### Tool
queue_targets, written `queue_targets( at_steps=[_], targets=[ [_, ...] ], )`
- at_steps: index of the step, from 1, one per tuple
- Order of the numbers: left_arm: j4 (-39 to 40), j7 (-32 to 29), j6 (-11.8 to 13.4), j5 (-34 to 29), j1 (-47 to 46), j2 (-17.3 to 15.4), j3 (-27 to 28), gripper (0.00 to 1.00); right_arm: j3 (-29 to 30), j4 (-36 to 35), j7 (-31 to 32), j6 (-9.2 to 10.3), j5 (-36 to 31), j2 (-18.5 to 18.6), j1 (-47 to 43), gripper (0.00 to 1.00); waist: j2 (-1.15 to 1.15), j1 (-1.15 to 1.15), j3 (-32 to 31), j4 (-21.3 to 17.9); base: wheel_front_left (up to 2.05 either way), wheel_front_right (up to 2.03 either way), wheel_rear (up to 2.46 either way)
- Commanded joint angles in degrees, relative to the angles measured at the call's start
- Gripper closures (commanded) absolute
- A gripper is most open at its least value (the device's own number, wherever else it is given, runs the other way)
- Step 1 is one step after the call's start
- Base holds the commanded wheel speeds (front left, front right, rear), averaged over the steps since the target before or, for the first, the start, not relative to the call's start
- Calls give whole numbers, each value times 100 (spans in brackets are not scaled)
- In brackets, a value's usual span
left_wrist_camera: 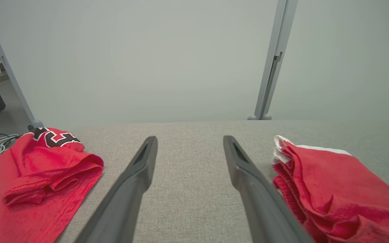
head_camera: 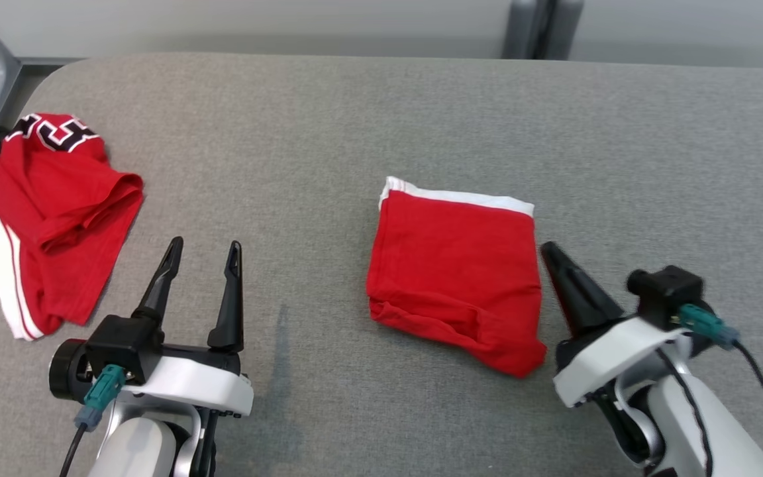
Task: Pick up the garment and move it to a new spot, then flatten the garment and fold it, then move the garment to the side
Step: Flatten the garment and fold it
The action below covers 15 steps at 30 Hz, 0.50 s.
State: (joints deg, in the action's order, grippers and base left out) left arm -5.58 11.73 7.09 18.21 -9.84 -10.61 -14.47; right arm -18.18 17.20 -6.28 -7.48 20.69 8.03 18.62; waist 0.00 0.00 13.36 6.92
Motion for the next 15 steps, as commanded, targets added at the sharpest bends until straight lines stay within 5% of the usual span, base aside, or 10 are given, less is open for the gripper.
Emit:
queue_targets(
  at_steps=[1,15],
  targets=[
    [-24,26,-24,28,-86,-13,0,0,-74,65,-44,-3,51,77,84,100,0,0,91,100,0,0,0],
    [-307,241,-82,101,-276,123,-18,0,-2402,978,-314,-3,1255,497,813,100,0,0,250,273,0,0,0]
  ],
)
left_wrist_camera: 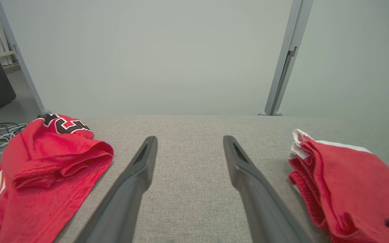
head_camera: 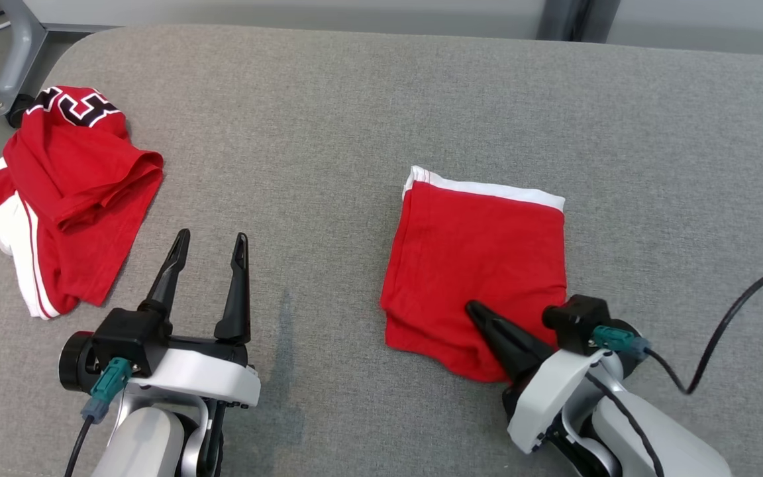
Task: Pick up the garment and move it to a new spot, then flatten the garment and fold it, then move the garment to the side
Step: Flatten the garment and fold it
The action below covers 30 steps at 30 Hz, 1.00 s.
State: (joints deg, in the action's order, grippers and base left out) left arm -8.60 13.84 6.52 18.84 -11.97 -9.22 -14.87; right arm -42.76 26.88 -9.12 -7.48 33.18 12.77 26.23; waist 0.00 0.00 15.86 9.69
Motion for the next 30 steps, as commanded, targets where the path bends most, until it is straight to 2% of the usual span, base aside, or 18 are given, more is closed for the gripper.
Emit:
queue_targets(
  at_steps=[1,7,15,18,23,24,25,26,27,28,29,30],
  targets=[
    [-14,30,-25,37,-64,-21,22,0,-82,4,-51,-3,63,40,58,100,0,0,3,-16,0,0,0],
    [-53,58,-33,10,-96,-44,-1,0,-771,14,-55,-3,382,155,78,100,0,0,2,-91,0,0,0],
    [-103,79,-20,30,-69,-83,-11,0,-1059,53,-308,-3,645,201,74,100,0,0,-65,-204,0,0,0],
    [-117,70,-1,33,-24,-102,-19,0,-733,-88,-488,-2,672,231,39,100,0,0,-140,-254,0,0,0],
    [-91,45,48,32,101,-161,-7,0,492,-285,-605,-3,414,193,-265,100,0,0,-302,-373,0,0,0],
    [-91,45,48,32,101,-161,-7,0,492,-285,-605,-3,414,193,-265,100,0,0,-302,-373,0,0,0],
    [-55,25,63,38,126,-195,-1,0,1153,-328,-614,-3,208,106,-423,72,0,0,-350,-424,0,0,0],
    [-43,9,69,41,153,-212,6,0,1441,-385,-615,-3,52,73,-500,51,0,0,-369,-448,0,0,0],
    [-32,1,77,49,182,-228,17,0,1738,-454,-613,-3,-93,9,-595,6,0,0,-389,-478,0,0,0],
    [-18,-9,92,62,206,-243,31,0,2077,-517,-614,-3,-247,-33,-700,0,0,0,-415,-505,0,0,0],
    [-8,-23,102,76,218,-260,46,0,2335,-592,-615,-3,-404,-77,-799,0,0,0,-441,-527,0,0,0],
    [-8,-23,102,76,218,-260,46,0,2335,-592,-615,-3,-404,-77,-799,0,0,0,-441,-527,0,0,0]
  ],
)
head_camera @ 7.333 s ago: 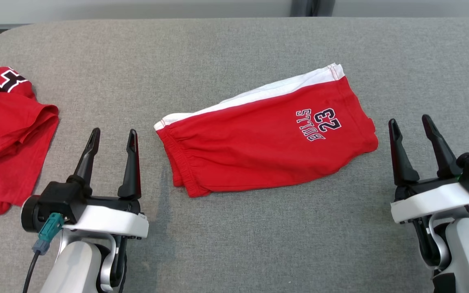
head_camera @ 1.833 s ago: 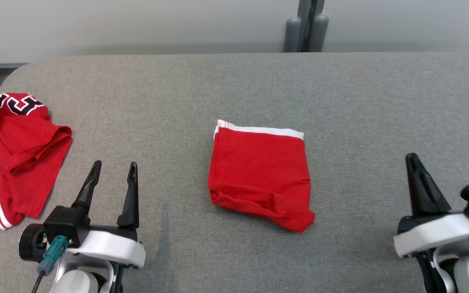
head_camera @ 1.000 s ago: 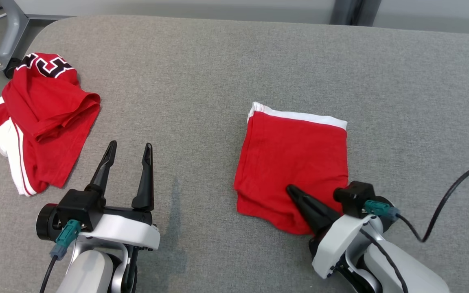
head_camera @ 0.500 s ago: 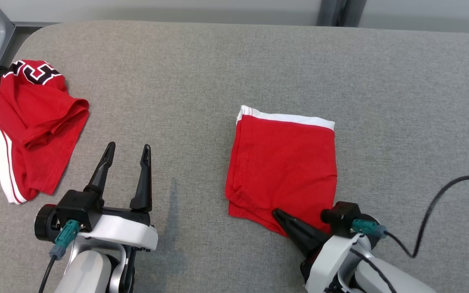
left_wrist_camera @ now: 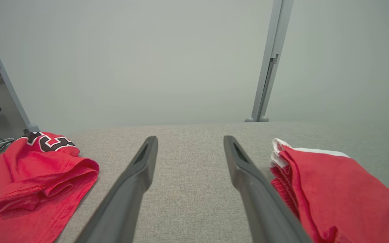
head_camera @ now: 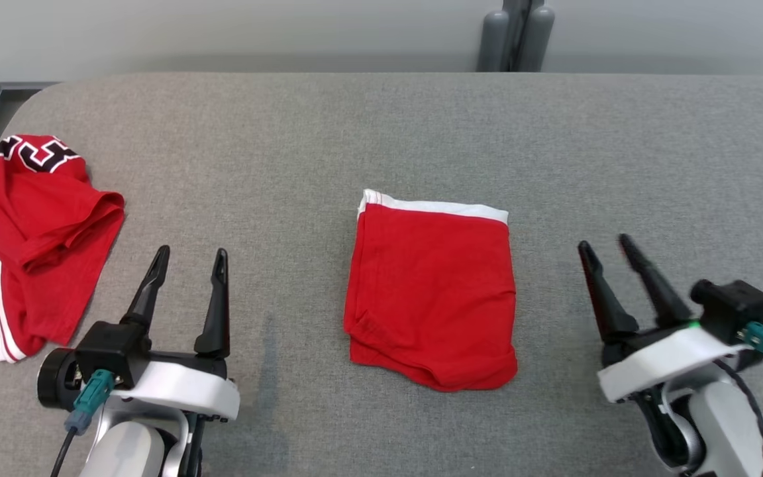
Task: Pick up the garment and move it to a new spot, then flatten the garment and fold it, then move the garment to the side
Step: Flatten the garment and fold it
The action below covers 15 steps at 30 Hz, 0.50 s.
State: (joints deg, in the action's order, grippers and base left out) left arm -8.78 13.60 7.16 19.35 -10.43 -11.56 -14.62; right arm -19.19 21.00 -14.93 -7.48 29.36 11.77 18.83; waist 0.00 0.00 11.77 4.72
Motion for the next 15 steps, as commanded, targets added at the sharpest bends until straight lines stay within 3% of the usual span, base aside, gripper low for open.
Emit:
queue_targets(
  at_steps=[1,4,15],
  targets=[
    [25,-9,50,31,71,-51,38,0,198,-82,-35,-3,-165,-26,-154,0,0,0,-65,-56,0,0,0],
    [84,-32,93,54,193,-135,84,0,997,-346,-31,-3,-687,-177,-518,0,0,0,-209,-136,0,0,0],
    [389,-201,198,4,760,-406,95,0,1691,-1126,367,-3,-1330,-461,-1269,0,0,0,-614,-316,0,0,0]
  ],
)
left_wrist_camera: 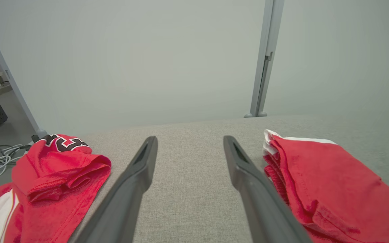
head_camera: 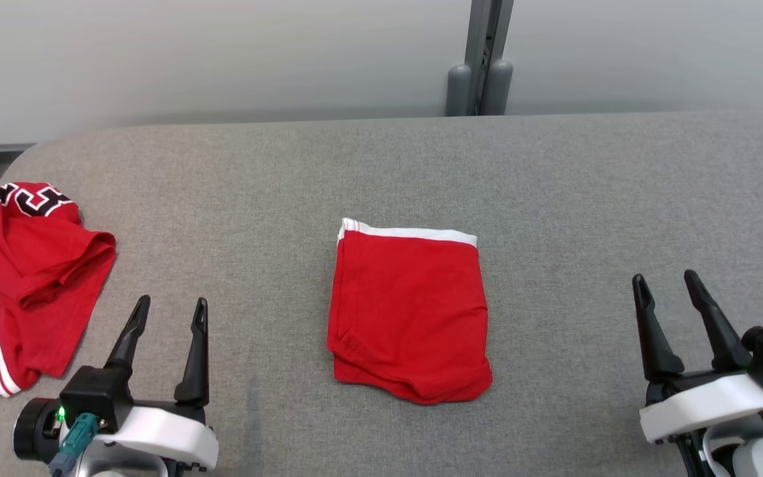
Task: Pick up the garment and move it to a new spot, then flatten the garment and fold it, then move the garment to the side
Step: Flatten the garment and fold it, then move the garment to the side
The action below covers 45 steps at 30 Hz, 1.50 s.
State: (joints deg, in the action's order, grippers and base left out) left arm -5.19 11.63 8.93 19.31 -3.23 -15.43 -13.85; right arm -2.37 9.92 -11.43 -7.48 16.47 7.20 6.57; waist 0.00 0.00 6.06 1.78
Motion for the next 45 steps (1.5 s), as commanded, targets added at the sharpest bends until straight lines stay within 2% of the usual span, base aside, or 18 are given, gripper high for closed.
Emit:
queue_targets(
  at_steps=[1,8,14,25,45],
  targets=[
    [55,-34,42,35,96,-24,29,0,35,-92,66,-3,-67,-27,-115,0,0,0,-83,-25,0,0,0],
    [190,-83,131,235,518,38,71,0,179,-418,329,-3,-139,-144,-613,0,0,0,-472,9,0,0,0],
    [272,-108,109,301,742,-2,56,0,324,-655,521,-3,-170,-219,-962,0,0,0,-700,50,0,0,0],
    [318,-199,161,275,788,-113,9,0,450,-955,739,-3,-262,-282,-1178,0,0,0,-773,60,0,0,0],
    [244,-204,178,361,620,-127,-53,0,456,-999,757,-3,-271,-346,-1163,0,0,0,-712,71,0,0,0]
  ],
)
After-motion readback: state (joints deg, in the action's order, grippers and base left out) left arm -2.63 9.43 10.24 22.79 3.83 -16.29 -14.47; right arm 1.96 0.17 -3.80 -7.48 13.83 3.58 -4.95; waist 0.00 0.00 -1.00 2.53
